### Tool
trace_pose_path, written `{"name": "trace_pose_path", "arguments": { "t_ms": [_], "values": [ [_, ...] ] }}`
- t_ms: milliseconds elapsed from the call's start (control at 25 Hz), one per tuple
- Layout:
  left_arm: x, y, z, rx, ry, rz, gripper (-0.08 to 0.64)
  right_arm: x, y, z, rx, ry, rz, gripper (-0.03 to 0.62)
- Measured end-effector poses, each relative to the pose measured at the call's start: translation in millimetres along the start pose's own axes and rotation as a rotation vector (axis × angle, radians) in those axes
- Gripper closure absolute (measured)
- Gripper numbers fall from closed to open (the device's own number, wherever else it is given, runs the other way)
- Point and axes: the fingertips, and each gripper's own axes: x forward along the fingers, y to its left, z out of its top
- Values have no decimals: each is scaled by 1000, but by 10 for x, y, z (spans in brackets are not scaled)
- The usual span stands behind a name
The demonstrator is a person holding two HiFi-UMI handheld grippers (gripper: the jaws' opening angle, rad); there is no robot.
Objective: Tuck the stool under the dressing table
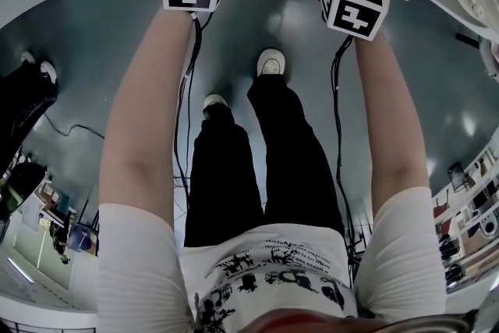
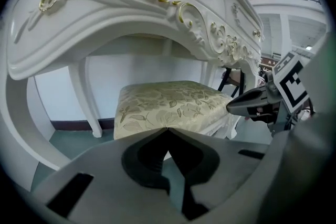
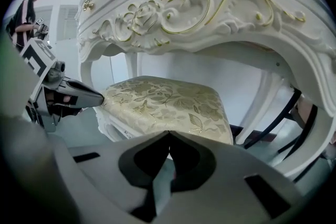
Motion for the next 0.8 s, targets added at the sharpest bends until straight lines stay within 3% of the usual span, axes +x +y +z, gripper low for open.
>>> {"name": "trace_pose_path", "arguments": {
  "t_ms": [200, 320, 520, 680, 800],
  "values": [
    [-27, -2, 11, -35, -3, -6, 540, -44, 9, 0, -33, 16, 0, 575],
    [-58, -29, 24, -14, 2, 1, 540, -120, 25, 4, -64, 15, -3, 575],
    [-320, -229, 100, -52, -36, -23, 540, -535, 75, 125, 5, -52, 1, 575],
    [-716, -574, 173, -47, -58, -109, 540, -1007, 239, 185, 81, -55, 59, 575],
    [-1066, -780, 314, -11, -68, -167, 540, -1390, 360, 306, 76, -79, 98, 575]
  ]
}}
